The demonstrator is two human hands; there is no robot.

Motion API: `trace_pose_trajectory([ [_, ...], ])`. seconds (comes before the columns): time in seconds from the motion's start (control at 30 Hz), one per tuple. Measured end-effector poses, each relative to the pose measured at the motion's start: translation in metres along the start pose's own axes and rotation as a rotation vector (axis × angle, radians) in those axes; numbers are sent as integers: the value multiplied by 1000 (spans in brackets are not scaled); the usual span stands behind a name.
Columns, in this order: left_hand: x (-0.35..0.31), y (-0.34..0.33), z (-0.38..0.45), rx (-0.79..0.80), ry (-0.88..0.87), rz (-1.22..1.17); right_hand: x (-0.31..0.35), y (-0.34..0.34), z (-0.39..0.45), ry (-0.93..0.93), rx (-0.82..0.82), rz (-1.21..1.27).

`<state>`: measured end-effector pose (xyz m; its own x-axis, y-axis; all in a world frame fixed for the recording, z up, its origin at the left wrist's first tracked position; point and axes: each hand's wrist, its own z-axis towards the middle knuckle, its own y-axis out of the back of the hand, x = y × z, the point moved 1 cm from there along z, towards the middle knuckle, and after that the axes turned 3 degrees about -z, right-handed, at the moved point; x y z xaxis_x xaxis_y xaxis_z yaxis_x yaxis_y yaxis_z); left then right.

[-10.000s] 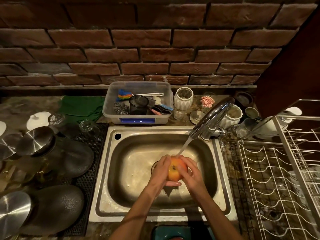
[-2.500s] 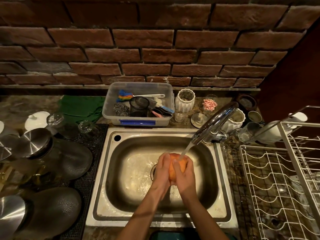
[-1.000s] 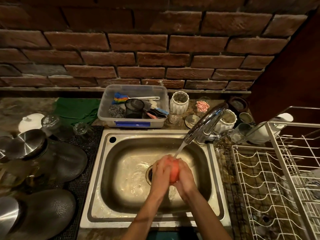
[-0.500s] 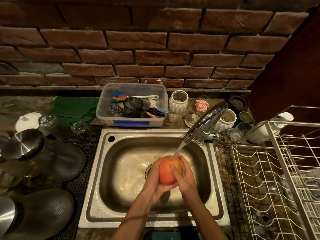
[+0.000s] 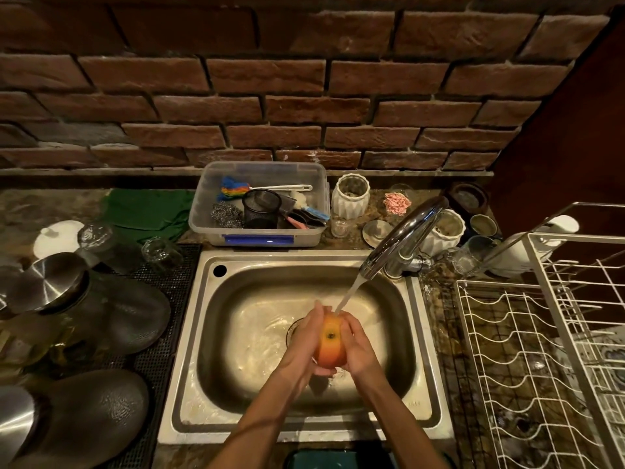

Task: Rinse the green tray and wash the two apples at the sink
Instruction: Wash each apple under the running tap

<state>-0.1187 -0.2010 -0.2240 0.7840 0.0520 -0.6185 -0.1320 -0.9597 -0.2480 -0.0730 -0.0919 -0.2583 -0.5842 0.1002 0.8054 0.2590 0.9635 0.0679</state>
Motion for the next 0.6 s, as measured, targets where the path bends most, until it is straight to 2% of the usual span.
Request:
trace_pose_trajectory([
  [0.13,1,0,0,55,13,-14,-5,0,-11,90,73,-88],
  [0.23,4,-3,3,29,-9,19,-1,-6,-14,110,-17,-111],
  [0.33,8,-13,3,-23,-168,139,9,-17,-12,57,-167,42],
  [0.4,11,-12,3,-67,-203,172,13,-21,-10,23,-190,102],
  [0.5,16,-6,5,-45,-185,201,13,-22,-7,-42,-150,116],
  [0.6,14,7,2,102,-79,47,7,-18,-3,-165,-123,197],
])
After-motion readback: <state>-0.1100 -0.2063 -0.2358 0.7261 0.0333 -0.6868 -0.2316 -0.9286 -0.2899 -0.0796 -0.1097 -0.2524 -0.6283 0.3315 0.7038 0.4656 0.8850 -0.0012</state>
